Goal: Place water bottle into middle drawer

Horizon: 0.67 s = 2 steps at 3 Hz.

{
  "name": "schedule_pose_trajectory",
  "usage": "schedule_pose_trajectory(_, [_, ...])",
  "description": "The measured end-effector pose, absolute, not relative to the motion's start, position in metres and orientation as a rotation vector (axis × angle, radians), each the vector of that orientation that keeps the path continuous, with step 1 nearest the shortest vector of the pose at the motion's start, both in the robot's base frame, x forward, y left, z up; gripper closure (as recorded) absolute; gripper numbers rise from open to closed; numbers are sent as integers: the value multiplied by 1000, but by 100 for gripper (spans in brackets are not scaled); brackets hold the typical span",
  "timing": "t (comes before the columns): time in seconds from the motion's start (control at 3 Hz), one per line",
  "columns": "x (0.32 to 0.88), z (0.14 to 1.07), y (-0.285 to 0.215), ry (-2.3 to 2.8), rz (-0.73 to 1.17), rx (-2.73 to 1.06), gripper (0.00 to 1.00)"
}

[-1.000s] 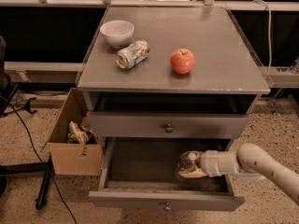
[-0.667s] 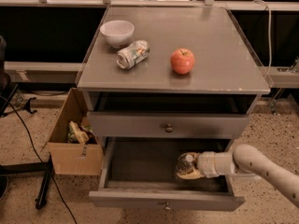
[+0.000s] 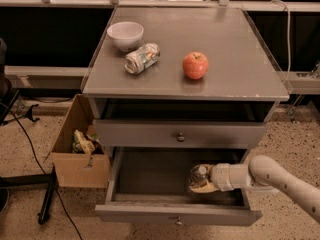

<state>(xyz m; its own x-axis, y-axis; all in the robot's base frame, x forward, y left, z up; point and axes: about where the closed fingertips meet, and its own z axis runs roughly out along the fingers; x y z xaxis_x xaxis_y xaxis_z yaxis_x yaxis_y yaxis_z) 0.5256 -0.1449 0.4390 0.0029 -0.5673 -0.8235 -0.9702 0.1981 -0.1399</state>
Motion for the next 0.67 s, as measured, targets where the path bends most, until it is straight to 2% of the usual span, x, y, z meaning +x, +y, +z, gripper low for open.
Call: schedule_pose_trajectory(0.67, [523, 432, -147, 1702, 647, -1460, 100])
